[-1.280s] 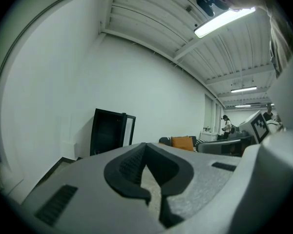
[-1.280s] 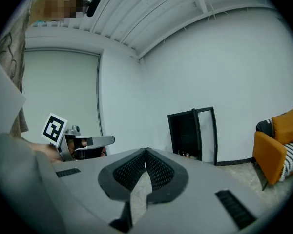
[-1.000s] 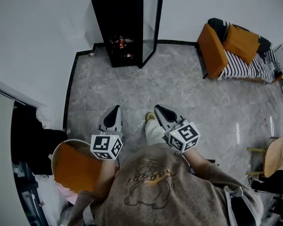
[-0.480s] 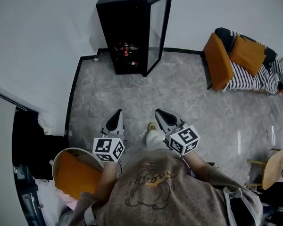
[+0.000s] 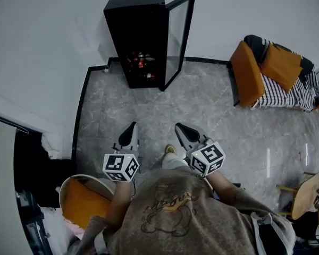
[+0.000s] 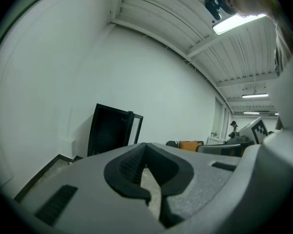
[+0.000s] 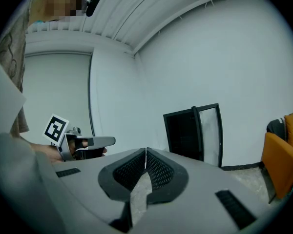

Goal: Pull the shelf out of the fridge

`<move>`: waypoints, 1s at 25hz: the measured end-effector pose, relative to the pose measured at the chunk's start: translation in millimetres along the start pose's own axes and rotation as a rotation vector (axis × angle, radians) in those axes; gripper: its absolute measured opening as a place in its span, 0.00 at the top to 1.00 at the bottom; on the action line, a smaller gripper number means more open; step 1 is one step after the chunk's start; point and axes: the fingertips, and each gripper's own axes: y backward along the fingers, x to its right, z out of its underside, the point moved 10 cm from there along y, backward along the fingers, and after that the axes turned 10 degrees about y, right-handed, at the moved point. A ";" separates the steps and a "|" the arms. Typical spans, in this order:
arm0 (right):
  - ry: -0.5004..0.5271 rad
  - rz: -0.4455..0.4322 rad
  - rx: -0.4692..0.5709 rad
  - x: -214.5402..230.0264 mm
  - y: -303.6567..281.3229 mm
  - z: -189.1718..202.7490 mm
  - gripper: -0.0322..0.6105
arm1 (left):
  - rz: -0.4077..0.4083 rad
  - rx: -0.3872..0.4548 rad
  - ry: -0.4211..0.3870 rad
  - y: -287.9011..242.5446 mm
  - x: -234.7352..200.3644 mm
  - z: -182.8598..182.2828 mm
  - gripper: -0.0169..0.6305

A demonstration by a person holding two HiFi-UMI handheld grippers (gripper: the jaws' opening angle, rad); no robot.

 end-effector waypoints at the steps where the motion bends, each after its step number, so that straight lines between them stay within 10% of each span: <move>1: 0.000 -0.002 -0.001 5.9 -3.7 -1.1 0.92 | -0.006 -0.003 0.002 -6.4 -1.5 -1.1 0.97; 25: 0.012 -0.081 0.009 154.6 -89.2 -28.8 0.92 | -0.097 0.045 0.056 -157.1 -19.8 -40.4 0.97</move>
